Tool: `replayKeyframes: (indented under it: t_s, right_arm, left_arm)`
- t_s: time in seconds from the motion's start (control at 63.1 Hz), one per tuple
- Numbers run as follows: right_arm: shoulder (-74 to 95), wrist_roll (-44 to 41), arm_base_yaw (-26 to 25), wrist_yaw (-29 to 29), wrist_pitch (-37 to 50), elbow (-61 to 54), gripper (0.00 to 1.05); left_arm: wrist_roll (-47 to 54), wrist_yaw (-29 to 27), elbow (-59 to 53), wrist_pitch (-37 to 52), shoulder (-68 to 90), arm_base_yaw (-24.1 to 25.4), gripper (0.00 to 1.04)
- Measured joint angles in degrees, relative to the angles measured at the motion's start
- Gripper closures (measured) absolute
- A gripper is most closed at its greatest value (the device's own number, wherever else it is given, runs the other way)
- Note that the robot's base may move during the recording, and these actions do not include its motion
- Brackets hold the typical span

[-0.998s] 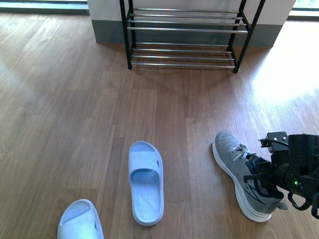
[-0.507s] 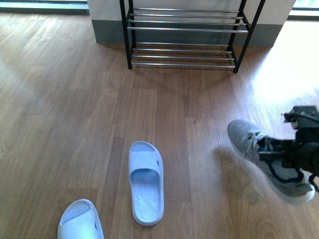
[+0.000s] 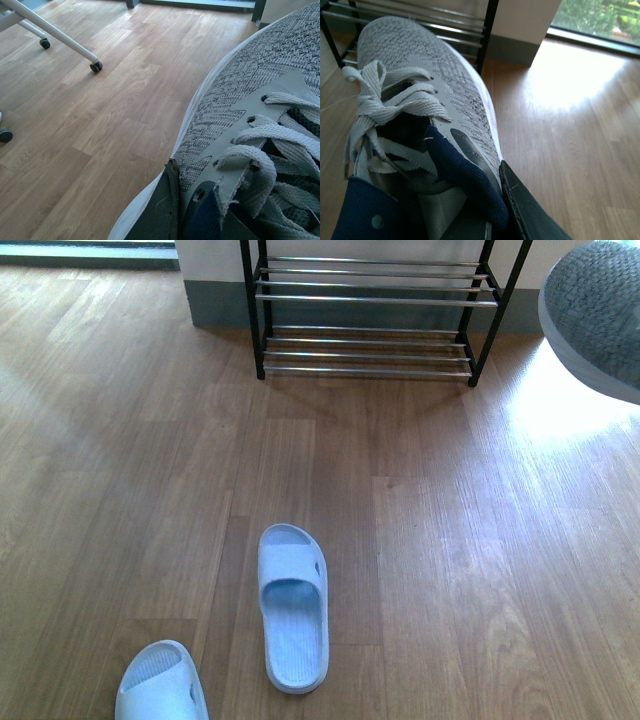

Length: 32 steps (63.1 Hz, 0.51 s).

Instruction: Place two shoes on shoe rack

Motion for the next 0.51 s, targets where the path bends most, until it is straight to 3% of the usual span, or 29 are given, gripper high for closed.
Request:
replayKeyframes:
  t_s: [0.269, 0.507]
  right_arm:
    - [-37.2, 0.4, -7.8, -11.7, -22.6, -5.5, 1.04]
    - [-44.9, 0.7, -9.0, -12.2, -25.0, -5.9, 1.04]
  left_arm:
    - [0.0, 0.0, 0.0, 0.0, 0.0, 0.0, 1.04]
    - [0.0, 0.0, 0.0, 0.0, 0.0, 0.0, 1.04]
